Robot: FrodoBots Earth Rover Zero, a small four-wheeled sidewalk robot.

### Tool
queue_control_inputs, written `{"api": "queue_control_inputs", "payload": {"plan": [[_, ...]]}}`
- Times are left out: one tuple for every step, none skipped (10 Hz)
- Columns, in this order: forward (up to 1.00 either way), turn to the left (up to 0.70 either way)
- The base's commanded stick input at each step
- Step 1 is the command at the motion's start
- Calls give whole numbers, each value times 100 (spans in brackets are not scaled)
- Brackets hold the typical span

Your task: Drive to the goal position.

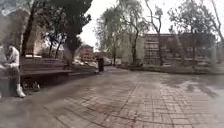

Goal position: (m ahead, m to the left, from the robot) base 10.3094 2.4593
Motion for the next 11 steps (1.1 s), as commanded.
{"api": "queue_control_inputs", "payload": {"plan": [[100, -27], [100, -27], [100, -27], [100, -27], [100, -27], [100, -27], [100, -27], [100, -27], [100, -27], [100, -27], [100, -27]]}}
